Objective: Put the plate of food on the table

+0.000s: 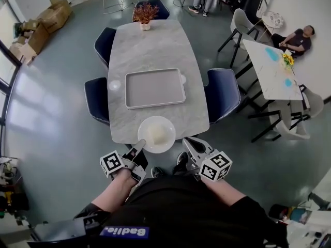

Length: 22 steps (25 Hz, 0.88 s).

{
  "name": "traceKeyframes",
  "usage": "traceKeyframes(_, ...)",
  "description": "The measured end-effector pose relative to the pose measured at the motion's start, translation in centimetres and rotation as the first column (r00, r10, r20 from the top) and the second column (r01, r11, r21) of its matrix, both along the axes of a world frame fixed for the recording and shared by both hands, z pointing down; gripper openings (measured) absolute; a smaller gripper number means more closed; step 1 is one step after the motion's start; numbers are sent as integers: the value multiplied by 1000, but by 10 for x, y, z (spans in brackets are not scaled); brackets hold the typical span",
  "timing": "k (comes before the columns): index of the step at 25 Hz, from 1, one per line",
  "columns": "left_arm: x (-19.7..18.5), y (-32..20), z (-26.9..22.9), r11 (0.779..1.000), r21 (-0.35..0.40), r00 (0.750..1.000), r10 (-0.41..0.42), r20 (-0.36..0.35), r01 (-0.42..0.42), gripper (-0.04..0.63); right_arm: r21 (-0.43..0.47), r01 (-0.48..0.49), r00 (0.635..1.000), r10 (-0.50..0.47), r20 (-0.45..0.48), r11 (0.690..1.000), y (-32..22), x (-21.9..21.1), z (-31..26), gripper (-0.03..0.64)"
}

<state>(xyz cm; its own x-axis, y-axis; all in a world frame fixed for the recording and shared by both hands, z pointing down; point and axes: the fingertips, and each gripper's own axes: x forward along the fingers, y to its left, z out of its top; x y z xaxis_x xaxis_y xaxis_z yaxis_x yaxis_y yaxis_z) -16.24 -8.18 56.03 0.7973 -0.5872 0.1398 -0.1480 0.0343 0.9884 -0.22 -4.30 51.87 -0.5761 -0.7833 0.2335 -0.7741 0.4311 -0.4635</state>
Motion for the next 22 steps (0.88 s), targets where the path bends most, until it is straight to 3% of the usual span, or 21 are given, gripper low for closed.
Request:
traceKeyframes(10,24,-32,7,996,-15,996,-83,14,84,18,14,74,997,-74,11,997,-42,29,-2,10)
traceKeyframes(22,58,-85,9,977,1,977,-213,17,213,17,20,161,986,-162,47,987,-96,77,2,11)
